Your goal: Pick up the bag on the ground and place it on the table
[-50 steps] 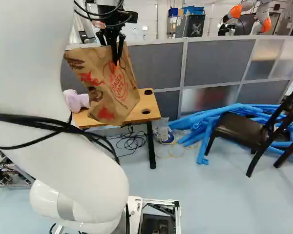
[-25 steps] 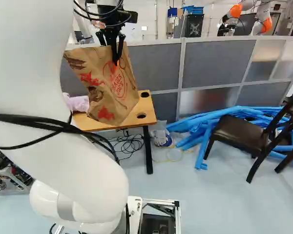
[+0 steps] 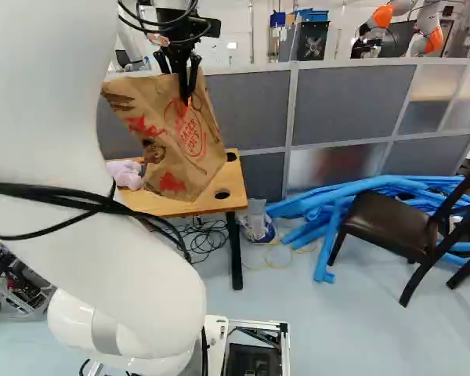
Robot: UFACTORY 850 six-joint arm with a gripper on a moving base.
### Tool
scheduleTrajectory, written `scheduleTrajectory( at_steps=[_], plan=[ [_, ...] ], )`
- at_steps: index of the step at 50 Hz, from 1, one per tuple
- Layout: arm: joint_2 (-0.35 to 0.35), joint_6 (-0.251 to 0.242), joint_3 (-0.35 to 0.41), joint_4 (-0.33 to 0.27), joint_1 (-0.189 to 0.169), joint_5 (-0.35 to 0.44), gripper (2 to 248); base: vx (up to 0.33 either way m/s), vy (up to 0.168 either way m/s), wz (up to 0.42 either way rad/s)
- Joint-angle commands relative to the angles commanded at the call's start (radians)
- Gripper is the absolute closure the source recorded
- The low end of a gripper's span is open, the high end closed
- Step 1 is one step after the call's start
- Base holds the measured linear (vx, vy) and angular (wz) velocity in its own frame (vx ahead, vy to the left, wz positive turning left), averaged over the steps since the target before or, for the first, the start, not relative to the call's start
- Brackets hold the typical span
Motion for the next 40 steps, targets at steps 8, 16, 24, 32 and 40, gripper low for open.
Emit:
scheduleTrajectory(
  at_steps=[8, 16, 24, 32, 40],
  plan=[
    [0.000, 0.000, 0.000, 0.000, 0.000, 0.000, 229, 0.149, 0.035, 0.168],
    [0.000, 0.000, 0.000, 0.000, 0.000, 0.000, 229, 0.151, 0.040, 0.186],
    [0.000, 0.000, 0.000, 0.000, 0.000, 0.000, 229, 0.154, 0.041, 0.191],
    [0.000, 0.000, 0.000, 0.000, 0.000, 0.000, 229, 0.137, 0.041, 0.186],
    [0.000, 0.000, 0.000, 0.000, 0.000, 0.000, 229, 0.116, 0.036, 0.170]
  ],
)
